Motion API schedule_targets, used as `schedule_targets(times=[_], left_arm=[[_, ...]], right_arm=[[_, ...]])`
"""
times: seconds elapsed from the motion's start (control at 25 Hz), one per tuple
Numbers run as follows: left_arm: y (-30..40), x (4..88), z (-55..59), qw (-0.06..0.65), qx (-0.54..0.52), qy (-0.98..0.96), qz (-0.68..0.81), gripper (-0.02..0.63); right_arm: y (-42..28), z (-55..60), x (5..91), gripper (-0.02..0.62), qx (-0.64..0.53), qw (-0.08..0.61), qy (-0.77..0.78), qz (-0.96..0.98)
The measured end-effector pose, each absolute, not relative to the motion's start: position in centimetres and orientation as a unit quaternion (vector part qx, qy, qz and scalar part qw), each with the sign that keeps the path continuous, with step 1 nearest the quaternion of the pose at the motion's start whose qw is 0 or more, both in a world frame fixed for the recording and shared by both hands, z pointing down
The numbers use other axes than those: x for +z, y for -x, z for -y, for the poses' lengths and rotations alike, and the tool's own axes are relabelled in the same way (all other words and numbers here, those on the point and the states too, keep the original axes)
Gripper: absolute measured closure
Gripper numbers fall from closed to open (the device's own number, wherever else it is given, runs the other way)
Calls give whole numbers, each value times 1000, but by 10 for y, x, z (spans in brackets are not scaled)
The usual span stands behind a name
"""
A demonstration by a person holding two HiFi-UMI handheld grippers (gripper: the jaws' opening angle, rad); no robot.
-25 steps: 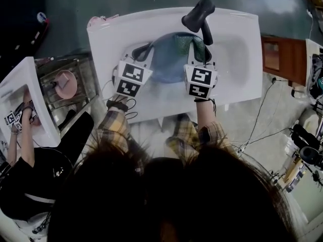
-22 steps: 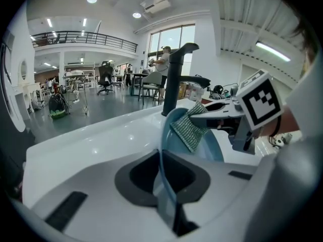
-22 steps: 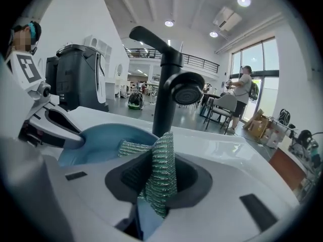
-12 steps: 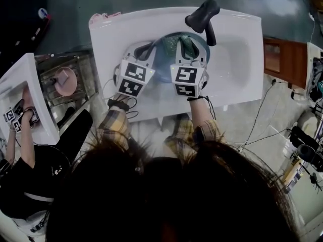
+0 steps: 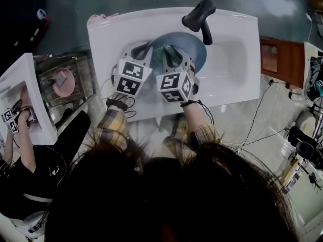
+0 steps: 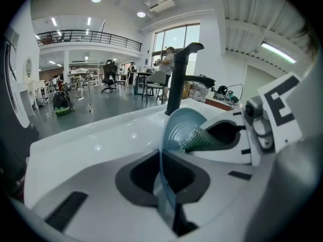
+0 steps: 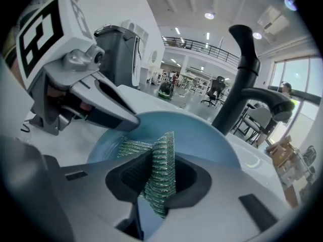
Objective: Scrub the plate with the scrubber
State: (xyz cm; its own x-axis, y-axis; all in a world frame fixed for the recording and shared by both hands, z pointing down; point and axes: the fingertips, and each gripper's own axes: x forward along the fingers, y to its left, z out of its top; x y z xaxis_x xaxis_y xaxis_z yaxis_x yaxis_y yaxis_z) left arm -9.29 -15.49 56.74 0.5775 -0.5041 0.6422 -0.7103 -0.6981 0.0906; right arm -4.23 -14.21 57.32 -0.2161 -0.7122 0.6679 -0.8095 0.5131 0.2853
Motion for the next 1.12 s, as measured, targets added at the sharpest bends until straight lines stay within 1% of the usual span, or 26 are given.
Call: schedule_targets(times=[0.24, 0.52, 0.8, 1.12], left_arm=[[93, 570, 158, 168, 316, -865, 352, 581], [93, 572, 158, 163, 329, -864, 345, 581], [92, 573, 156, 159, 342, -864, 335, 581], [91, 576, 154, 158, 348, -865, 326, 581]], right_arm=[[57, 112, 601, 506, 94, 444, -423, 784], [46, 93, 616, 497, 116, 499, -364, 778], [16, 86, 619, 497, 110, 529, -347, 767], [-29, 89, 614, 495, 94, 544, -377, 744]])
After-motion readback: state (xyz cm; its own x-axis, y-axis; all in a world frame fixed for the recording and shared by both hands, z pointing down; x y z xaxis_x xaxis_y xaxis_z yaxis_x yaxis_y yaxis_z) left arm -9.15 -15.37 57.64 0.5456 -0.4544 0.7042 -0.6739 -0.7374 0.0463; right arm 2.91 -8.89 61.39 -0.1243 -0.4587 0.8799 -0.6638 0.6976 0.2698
